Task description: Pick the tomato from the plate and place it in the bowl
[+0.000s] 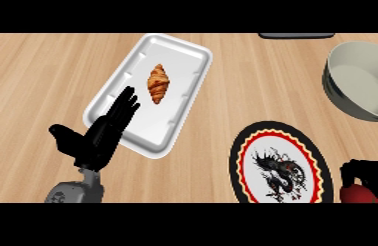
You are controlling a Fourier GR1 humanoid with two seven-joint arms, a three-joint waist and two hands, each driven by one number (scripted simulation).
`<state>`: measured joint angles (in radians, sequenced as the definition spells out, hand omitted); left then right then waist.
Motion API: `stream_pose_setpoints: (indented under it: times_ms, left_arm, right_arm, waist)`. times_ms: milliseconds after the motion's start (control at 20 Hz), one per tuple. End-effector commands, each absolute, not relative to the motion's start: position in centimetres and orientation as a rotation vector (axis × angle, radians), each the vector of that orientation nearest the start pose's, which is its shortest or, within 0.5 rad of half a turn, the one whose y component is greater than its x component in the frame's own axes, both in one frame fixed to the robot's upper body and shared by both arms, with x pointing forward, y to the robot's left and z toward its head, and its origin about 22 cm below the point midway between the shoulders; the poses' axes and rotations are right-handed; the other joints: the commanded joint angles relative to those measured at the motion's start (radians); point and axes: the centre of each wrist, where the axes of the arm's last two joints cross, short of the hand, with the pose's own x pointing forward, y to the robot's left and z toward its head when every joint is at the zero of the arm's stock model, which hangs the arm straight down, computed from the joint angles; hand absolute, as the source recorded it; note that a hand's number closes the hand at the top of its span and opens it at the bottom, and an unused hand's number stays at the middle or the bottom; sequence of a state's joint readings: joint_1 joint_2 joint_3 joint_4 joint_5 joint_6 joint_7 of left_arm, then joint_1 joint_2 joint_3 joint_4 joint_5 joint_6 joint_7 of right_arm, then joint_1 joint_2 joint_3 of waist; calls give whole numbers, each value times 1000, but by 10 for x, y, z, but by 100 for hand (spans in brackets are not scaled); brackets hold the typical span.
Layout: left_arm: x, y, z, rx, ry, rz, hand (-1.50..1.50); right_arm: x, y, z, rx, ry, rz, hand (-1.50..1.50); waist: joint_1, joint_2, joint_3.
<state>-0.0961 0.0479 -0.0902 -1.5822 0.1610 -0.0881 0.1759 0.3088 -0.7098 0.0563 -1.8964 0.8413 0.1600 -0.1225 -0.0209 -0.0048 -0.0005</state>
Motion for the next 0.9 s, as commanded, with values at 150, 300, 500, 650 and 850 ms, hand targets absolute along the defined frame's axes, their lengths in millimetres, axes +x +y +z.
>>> stream_pose_setpoints:
  times_ms: [150,300,500,650,850]
  left_arm:
    - [259,201,30,-245,-1466,-92,0]
    - [255,216,24,-234,-1476,-90,0]
    - [255,216,39,-261,-1485,-113,0]
    - [253,209,18,-243,-1482,-106,0]
    - [269,203,36,-264,-1482,-140,0]
  right_arm:
    - [137,-344,161,-934,-1452,1302,150]
    - [134,-364,189,-1024,-1532,1208,150]
    - [122,-373,231,-1074,-1543,1151,150]
    - [118,-372,259,-1048,-1576,1103,150]
    - [151,-396,260,-1089,-1571,995,150]
  waist:
    - [-17,-5,-1]
    - [-7,-2,0]
    - [1,-1,0]
    - [5,1,-1]
    - [26,6,0]
